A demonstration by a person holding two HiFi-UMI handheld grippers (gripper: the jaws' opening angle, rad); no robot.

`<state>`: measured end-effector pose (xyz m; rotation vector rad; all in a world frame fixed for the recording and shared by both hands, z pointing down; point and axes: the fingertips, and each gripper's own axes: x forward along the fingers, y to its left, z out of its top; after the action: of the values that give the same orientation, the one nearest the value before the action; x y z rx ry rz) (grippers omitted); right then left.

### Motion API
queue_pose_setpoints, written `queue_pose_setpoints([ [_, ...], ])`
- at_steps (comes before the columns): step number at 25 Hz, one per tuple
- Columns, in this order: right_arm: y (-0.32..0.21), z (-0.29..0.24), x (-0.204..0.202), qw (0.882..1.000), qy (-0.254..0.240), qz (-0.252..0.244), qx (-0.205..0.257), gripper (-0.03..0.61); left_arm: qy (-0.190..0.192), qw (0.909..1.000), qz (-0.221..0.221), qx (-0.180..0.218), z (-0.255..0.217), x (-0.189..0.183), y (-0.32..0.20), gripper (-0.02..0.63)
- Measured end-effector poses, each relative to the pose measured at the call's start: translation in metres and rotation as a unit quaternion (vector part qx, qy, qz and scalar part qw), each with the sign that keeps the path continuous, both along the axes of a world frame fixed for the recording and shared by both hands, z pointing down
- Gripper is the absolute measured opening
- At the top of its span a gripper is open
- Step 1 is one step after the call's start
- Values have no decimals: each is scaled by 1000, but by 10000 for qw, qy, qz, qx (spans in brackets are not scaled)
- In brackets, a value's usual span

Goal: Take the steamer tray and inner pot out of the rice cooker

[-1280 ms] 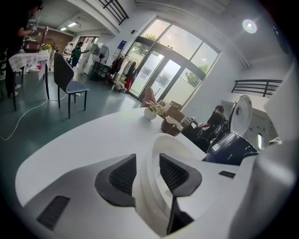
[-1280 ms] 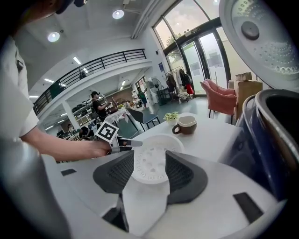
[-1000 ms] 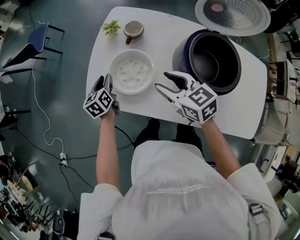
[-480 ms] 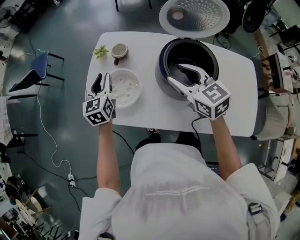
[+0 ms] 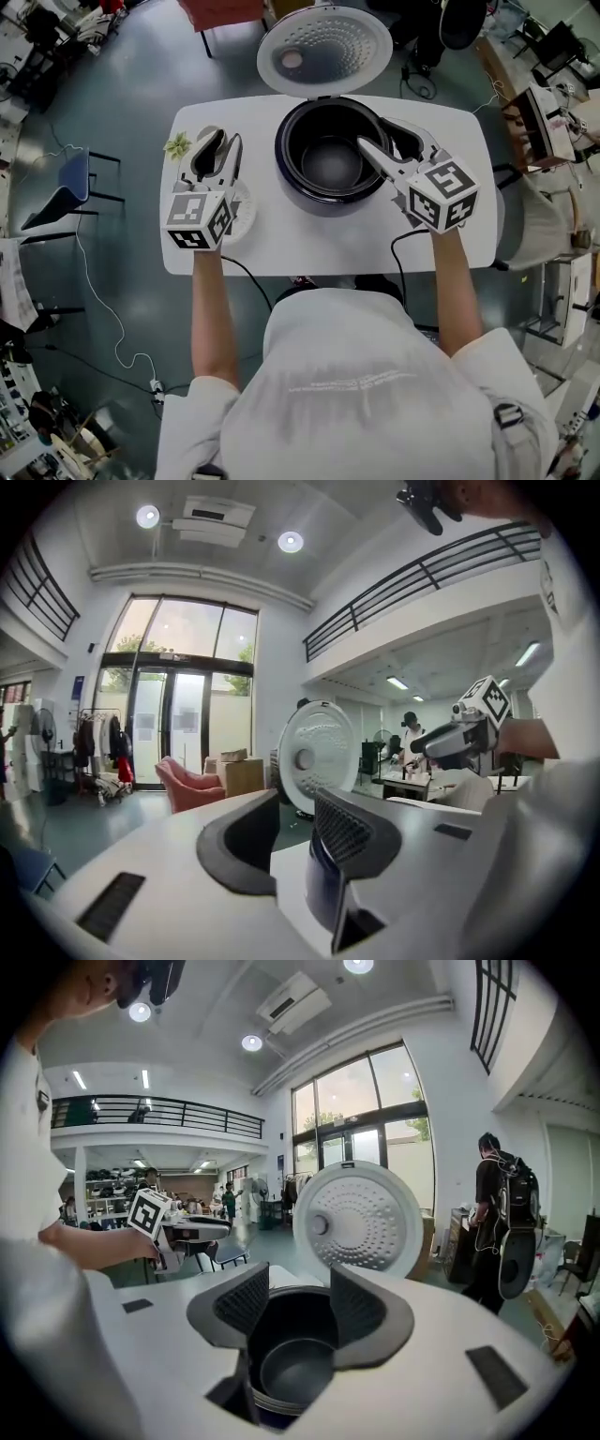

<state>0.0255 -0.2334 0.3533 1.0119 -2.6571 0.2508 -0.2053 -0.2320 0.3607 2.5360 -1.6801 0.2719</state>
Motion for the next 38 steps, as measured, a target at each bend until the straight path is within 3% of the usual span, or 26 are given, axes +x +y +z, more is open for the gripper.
queue_pose_setpoints([
  [9,-19,-7,66,9994,0,332,12,219,-131,9988,476,-55,-16,77,-25,130],
  [19,-30,0,88,9996,-124,266,-45,218,-470,9973,521,-193,-13,109,-29,130],
  [28,-37,38,72,9982,116,-127,-567,218,-249,9873,478,-1493,49,106,-24,130],
  [34,-36,91,63,9890,381,-170,-1418,218,-247,9737,464,-2218,99,103,-15,130],
  [38,-38,113,63,9826,466,-130,-1794,218,-365,9701,230,-2389,118,93,-16,130],
])
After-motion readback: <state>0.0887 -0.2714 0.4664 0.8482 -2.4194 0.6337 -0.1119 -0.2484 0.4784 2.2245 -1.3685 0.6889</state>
